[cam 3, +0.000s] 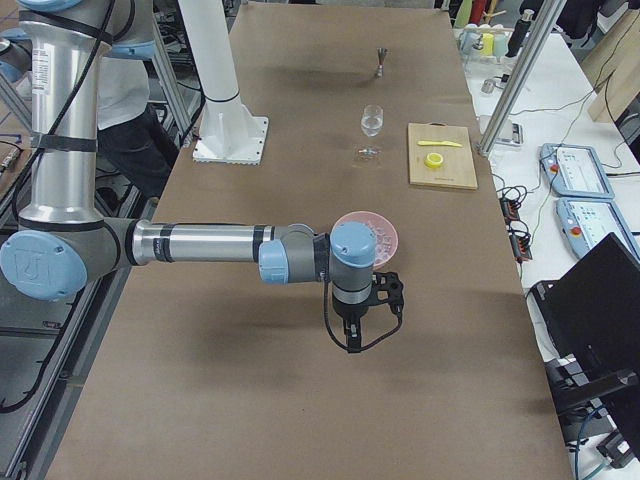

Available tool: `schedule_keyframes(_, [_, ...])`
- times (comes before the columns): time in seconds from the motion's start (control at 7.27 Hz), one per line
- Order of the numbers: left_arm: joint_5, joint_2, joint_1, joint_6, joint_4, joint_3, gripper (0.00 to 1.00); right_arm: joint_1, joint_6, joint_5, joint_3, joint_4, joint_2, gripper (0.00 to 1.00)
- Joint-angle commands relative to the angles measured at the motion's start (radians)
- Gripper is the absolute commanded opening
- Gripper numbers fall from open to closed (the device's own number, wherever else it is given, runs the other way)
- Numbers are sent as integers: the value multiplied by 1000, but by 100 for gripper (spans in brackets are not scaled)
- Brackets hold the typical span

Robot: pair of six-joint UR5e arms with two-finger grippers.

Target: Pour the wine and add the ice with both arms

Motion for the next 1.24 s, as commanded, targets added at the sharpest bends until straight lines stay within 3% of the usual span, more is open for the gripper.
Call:
schedule_keyframes(0.0, [2,-1,0,-3,-1,6,98,0,0,1,14,-1,-2,100])
schedule_keyframes(1.1, [3,-13,1,-3,-1,28,98,0,2,6,20,-1,-10,100])
